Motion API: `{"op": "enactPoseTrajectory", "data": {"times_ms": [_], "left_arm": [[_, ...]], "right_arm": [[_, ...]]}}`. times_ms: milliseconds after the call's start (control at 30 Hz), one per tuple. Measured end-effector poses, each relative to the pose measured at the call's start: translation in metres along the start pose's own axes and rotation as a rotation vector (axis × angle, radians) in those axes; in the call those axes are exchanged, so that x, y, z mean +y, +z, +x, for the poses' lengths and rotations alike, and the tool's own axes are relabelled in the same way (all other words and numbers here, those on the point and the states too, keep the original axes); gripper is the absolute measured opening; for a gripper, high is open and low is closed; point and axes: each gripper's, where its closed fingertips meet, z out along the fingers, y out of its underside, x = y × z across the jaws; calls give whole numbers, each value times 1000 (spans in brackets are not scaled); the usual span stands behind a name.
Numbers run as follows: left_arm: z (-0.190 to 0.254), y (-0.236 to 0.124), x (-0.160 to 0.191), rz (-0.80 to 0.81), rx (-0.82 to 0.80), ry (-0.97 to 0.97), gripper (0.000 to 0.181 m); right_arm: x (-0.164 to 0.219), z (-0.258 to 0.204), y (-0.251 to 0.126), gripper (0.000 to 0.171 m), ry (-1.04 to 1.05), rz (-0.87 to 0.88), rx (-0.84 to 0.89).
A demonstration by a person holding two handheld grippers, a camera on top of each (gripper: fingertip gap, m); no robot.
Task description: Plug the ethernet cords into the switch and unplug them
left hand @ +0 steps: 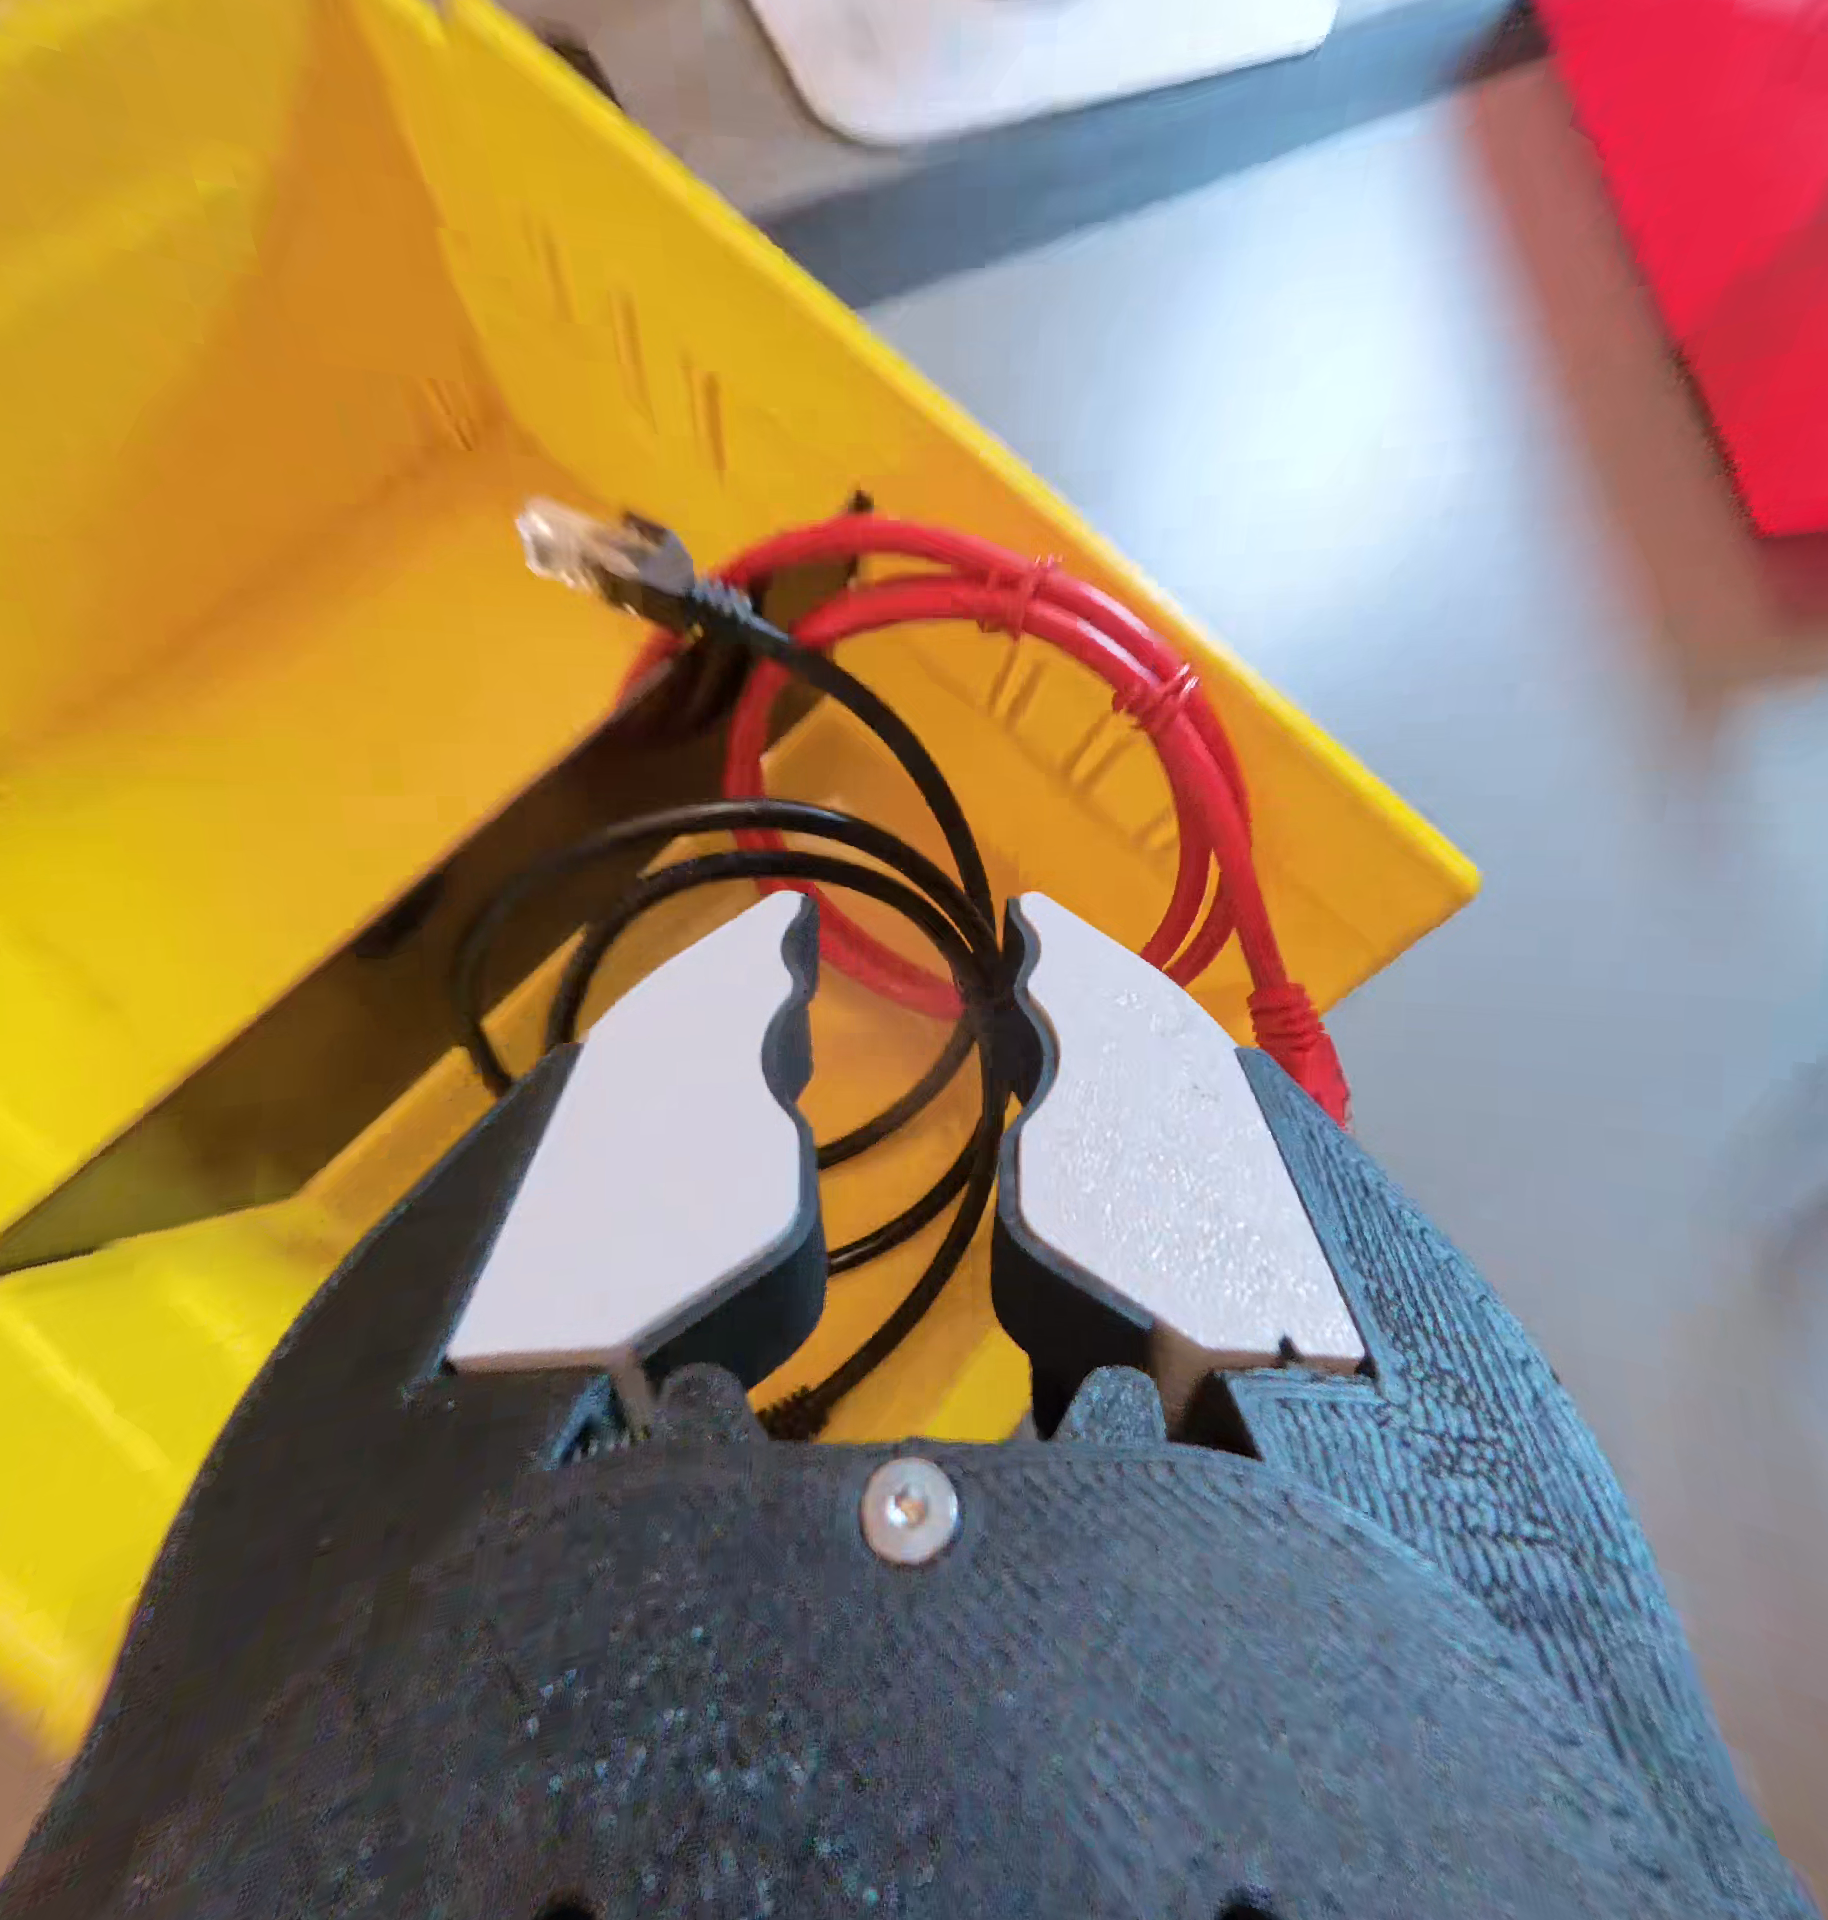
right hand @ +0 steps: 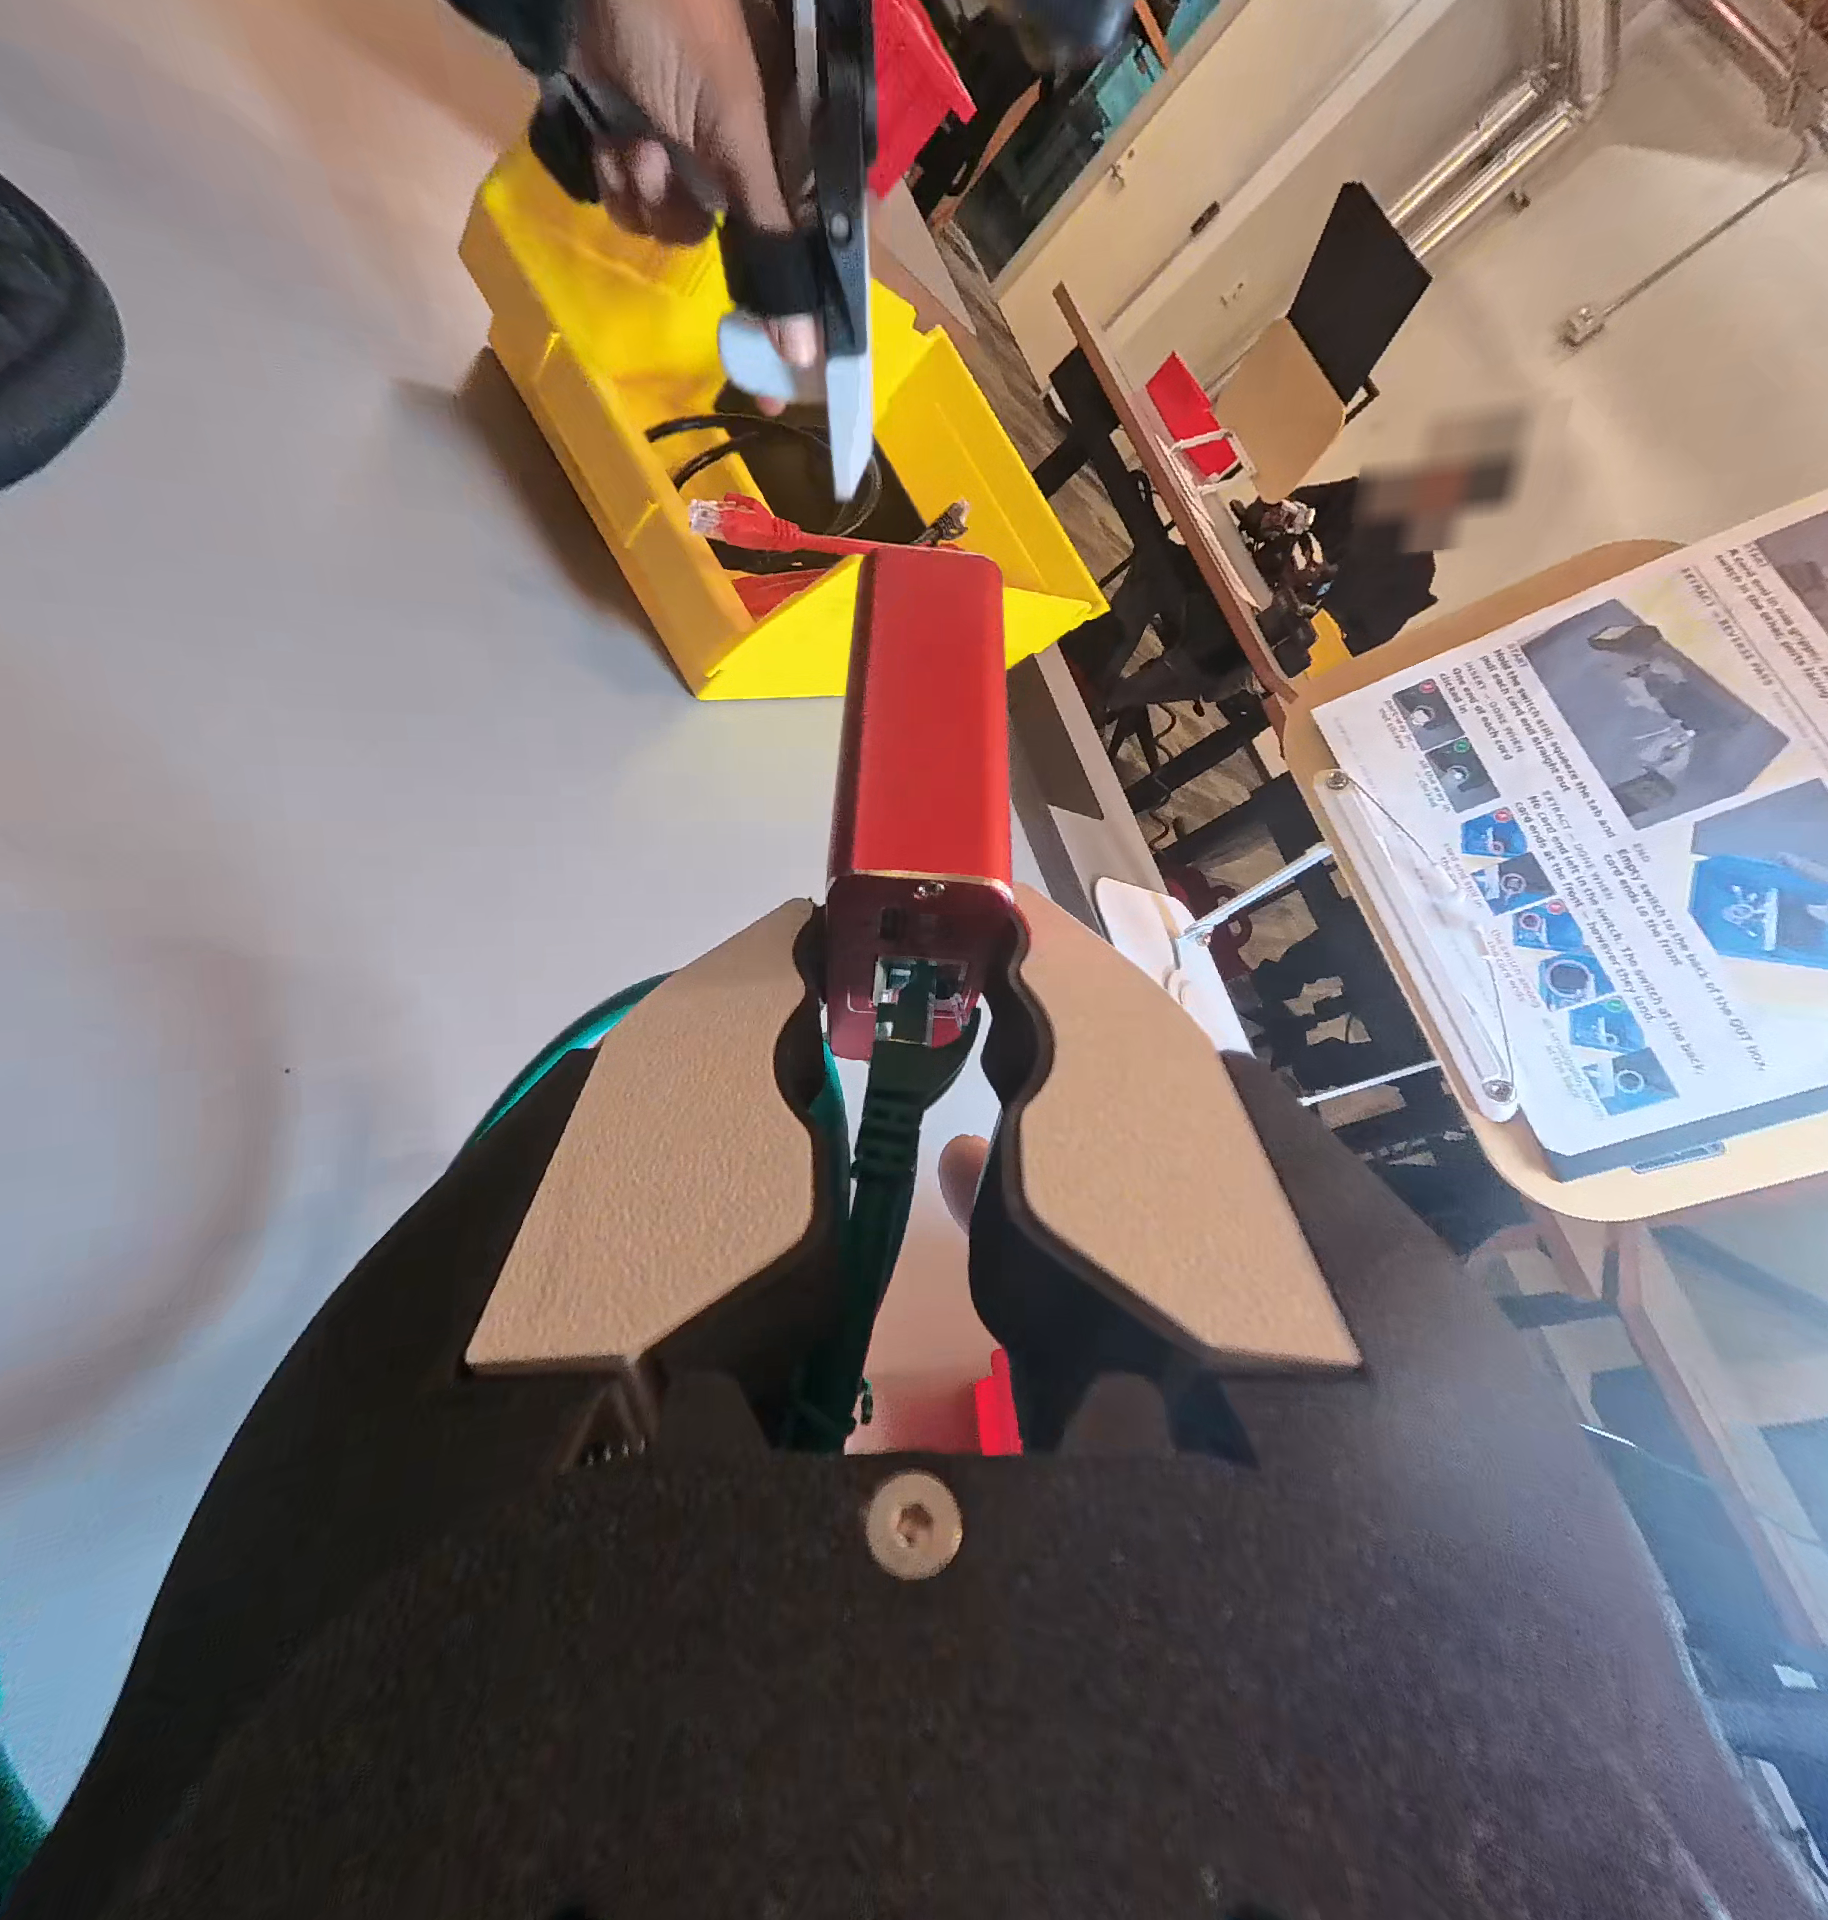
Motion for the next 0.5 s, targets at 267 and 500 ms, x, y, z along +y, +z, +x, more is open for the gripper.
{"op": "enactPoseTrajectory", "data": {"times_ms": [267,500], "left_arm": [[8,36,24,-118,41,41,19],[15,-47,-15,46,-80,184,12]], "right_arm": [[-1,2,-2,27,15,28,3],[1,12,-8,27,26,36,33]]}}
